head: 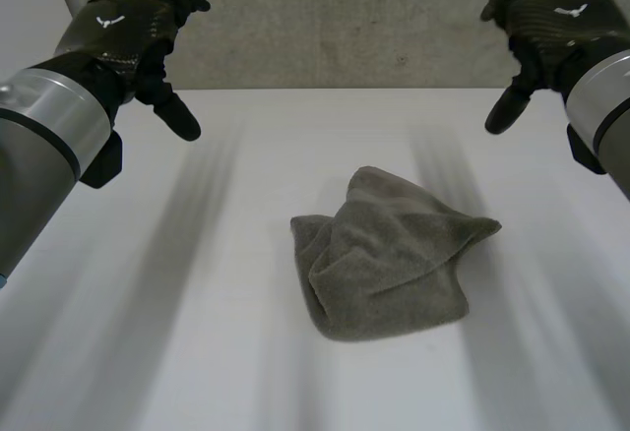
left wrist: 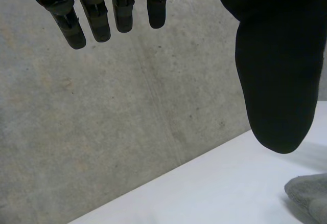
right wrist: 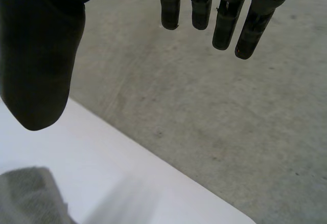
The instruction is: Fold the towel.
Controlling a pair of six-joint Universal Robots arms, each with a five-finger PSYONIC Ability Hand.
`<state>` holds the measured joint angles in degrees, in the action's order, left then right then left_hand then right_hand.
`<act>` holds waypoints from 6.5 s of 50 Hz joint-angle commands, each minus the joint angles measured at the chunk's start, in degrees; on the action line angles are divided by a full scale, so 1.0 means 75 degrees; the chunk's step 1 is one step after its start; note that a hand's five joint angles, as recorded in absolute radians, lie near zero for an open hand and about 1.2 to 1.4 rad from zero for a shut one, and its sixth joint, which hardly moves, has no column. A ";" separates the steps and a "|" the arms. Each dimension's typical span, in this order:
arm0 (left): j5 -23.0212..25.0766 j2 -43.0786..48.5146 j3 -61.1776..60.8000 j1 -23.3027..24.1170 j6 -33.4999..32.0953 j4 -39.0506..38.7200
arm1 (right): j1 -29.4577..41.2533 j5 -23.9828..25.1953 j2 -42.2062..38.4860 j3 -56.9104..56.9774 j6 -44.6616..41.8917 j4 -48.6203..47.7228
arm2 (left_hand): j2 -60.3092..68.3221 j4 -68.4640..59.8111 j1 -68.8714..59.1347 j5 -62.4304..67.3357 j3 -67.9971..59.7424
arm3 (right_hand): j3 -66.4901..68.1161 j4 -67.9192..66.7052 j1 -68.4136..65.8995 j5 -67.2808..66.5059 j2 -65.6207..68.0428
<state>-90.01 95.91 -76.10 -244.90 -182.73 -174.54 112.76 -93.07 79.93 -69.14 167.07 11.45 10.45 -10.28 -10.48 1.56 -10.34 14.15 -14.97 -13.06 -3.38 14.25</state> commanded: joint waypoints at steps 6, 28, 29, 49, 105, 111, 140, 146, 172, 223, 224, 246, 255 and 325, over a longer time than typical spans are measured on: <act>0.0528 0.1366 -0.0248 0.0146 -0.0058 -0.0364 | 0.0586 0.1006 -0.0814 -0.1011 -0.4182 0.0267 | 0.0081 -0.0104 -0.0077 -0.0067 -0.0096 | -0.0554 0.0663 0.0409 0.0450 -0.0566; 0.0798 0.1873 -0.0353 0.0040 -0.0058 -0.1044 | 0.1114 0.1006 -0.3182 -0.0871 -0.3187 -0.0237 | 0.0081 -0.0104 -0.0077 -0.0067 -0.0096 | 0.8777 -0.8668 -0.8922 -0.8880 0.8764; 0.0798 0.1873 -0.0353 0.0040 -0.0058 -0.1044 | 0.1102 0.1006 -0.3053 -0.0917 -0.3116 -0.0237 | 0.0081 -0.0104 -0.0077 -0.0067 -0.0096 | 0.8779 -0.8671 -0.8925 -0.8883 0.8767; 0.0822 0.1709 -0.0377 0.0029 -0.0070 -0.1033 | 0.1149 0.3022 -0.0661 -0.3789 -0.4756 0.3630 | 0.0081 -0.0104 -0.0077 -0.0067 -0.0096 | 0.8779 -0.8671 -0.8925 -0.8883 0.8767; 0.1947 0.5295 0.0889 0.1107 -0.2461 -0.1642 | 0.0258 0.0268 -0.2161 -0.1468 -0.3983 0.0911 | 0.3445 -0.3468 -0.3441 0.3297 -0.3460 | 0.7285 -0.7176 -0.7430 -0.7388 0.7272; 0.1959 0.5517 0.1111 0.1107 -0.2764 -0.1642 | 0.0246 0.0292 -0.2079 -0.1421 -0.4030 0.0864 | 0.6151 -0.6174 -0.6147 0.6002 -0.6166 | 0.8779 -0.8671 -0.8925 -0.8883 0.8767; -0.0714 0.1674 -0.1767 0.1340 -0.1488 -0.6752 | -0.0644 0.2398 -0.0085 -0.1398 -0.1954 -0.3092 | 0.9274 -0.9296 -0.9270 0.9125 -0.9288 | 0.8779 -0.8671 -0.8925 -0.8883 0.8767; -0.0491 0.1756 -0.3013 0.1705 -0.1523 -0.6517 | -0.0609 0.2811 -0.0614 -0.1550 -0.3069 -0.1538 | 0.9274 -0.9296 -0.9270 0.9125 -0.9288 | 0.8779 -0.8671 -0.8925 -0.8883 0.8767; -0.0315 0.1967 -0.3986 0.2677 -0.1418 -0.3471 | -0.1112 0.2729 -0.1025 -0.3542 -0.4745 -0.1058 | 0.9274 -0.9296 -0.9270 0.9125 -0.9288 | 0.6937 -0.6828 -0.7082 -0.7040 0.6925; 0.1431 0.3864 -0.0706 0.2642 -0.1477 -0.3189 | -0.1910 0.2694 0.0288 -0.6730 -0.4580 -0.4433 | 0.6789 -0.6811 -0.6784 0.6640 -0.6803 | 0.2885 -0.2777 -0.3030 -0.2989 0.2873; 0.1373 0.3900 -0.0600 0.2630 -0.1453 -0.3177 | -0.1910 0.2694 0.0288 -0.6730 -0.4580 -0.4433 | 0.9249 -0.9272 -0.9245 0.9100 -0.9264 | 0.3355 -0.3246 -0.3500 -0.3458 0.3343; -0.1921 0.2178 -0.2377 -0.1340 -0.0562 -0.3645 | -0.1969 0.2659 0.0288 -0.6683 -0.3701 -0.4866 | 0.9274 -0.9296 -0.9270 0.9125 -0.9288 | 0.8779 -0.8671 -0.8925 -0.8883 0.8767; -0.0902 0.1592 -0.3798 -0.1565 -0.0515 -0.3693 | -0.1910 0.2659 0.0264 -0.6660 -0.3701 -0.4866 | 0.9274 -0.9296 -0.9270 0.9125 -0.9288 | 0.8779 -0.8671 -0.8925 -0.8883 0.8767; 0.2463 -0.1308 -0.4245 -0.2315 -0.1983 -0.3003 | -0.2660 0.2764 0.2362 -0.4843 -0.2928 -0.2030 | 0.9274 -0.9296 -0.9270 0.9125 -0.9288 | 0.8779 -0.8671 -0.8925 -0.8883 0.8767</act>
<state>-70.68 103.06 -108.40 -262.08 -202.81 -201.06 95.83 -73.53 88.75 -112.79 145.01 -16.34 69.50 -69.54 -67.99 58.54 -69.49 76.95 -76.70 -76.77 -67.31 76.54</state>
